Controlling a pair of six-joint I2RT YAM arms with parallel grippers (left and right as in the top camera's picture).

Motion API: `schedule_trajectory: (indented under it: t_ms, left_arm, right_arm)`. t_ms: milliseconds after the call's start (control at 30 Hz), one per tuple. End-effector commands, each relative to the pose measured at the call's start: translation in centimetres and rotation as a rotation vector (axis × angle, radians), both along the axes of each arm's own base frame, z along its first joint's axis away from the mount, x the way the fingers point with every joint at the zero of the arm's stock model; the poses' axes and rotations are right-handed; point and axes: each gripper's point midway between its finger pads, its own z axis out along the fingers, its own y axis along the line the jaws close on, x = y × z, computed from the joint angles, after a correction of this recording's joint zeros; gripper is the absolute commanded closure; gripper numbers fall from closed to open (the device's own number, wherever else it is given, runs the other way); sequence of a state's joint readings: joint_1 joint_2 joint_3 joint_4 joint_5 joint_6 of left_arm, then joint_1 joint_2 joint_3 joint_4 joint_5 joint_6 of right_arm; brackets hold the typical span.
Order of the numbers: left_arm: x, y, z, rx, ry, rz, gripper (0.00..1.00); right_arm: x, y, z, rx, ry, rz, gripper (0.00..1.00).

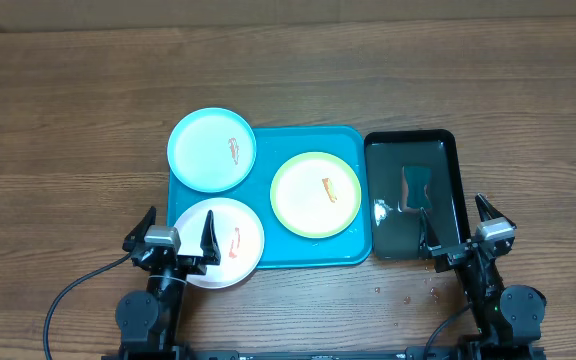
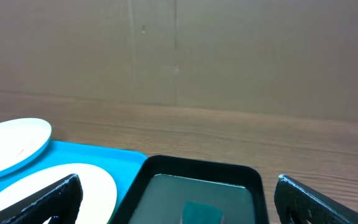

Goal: Clean dirty plates on tray and stack at the side

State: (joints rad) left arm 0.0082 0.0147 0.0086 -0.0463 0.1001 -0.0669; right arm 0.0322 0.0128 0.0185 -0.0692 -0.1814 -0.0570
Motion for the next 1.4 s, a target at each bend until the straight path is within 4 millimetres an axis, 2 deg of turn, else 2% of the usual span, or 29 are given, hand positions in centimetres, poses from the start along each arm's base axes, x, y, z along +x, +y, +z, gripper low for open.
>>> schedule_trajectory:
  t_ms: [0,133,200,300,400,500,600,733,833,933,1000,1100,1200,1333,1367]
  left_arm:
    - [-0.1,-0.5,0.7,0.017,-0.037,-0.031,0.00]
    - [-0.6,-2.6,2.0,-0.084,-0.054,-0.157,0.00]
    - [-1.0,-2.8,3.6,-0.139,-0.065,-0.165,0.00]
    - [-2.1,-2.7,7.3,-0.138,-0.071,-0.160,0.00]
    - [-3.4,-2.9,10.6,-0.125,-0.011,-0.169,0.00]
    - [-4.1,-3.8,12.3,-0.098,0.135,-0.218,0.00]
    - [-3.7,-4.7,13.7,-0.075,0.333,-0.273,0.00]
    - [-2.5,-6.7,15.6,-0.135,0.629,-0.404,0.00]
    - [-0.4,-7.7,16.5,-0.210,0.781,-0.457,0.00]
    - [1.5,-9.1,16.3,-0.370,0.948,-0.498,0.00]
    - [2.8,-10.4,16.2,-0.453,1.002,-0.571,0.00]
    - [3.8,-10.7,13.3,-0.551,1.167,-0.539,0.00]
    - [4.5,-10.7,10.5,-0.601,1.307,-0.491,0.00]
    - [4.9,-10.5,7.5,-0.562,1.420,-0.402,0.19]
    - [4.9,-10.5,7.0,-0.550,1.440,-0.371,0.25]
  right_arm:
    - [0.1,-0.7,-0.4,0.004,0.004,-0.036,0.00]
    - [0.0,-0.7,0.9,0.155,0.009,-0.034,0.00]
    - [-0.4,-0.7,2.6,0.186,-0.007,-0.033,0.00]
    - [-0.9,-1.3,5.4,0.188,-0.027,-0.065,0.00]
    - [-1.4,-1.3,7.5,0.185,0.024,-0.070,0.00]
    - [-1.4,-0.6,9.1,0.179,0.145,-0.039,0.00]
    - [-0.4,-0.3,10.9,0.166,0.306,-0.037,0.00]
    - [1.9,-0.2,12.7,0.076,0.580,-0.040,0.00]
    - [3.8,-0.2,13.9,0.065,0.770,-0.046,0.00]
    - [5.3,-0.1,14.1,0.060,0.926,-0.050,0.00]
    - [6.3,0.2,13.6,0.064,1.011,-0.039,0.00]
    - [7.5,0.8,11.7,0.077,1.103,-0.015,0.00]
    - [8.3,0.8,9.4,0.073,1.190,-0.021,0.15]
    - [9.2,0.8,7.4,0.083,1.256,-0.032,0.33]
    - [9.4,0.8,7.0,0.100,1.272,-0.044,0.34]
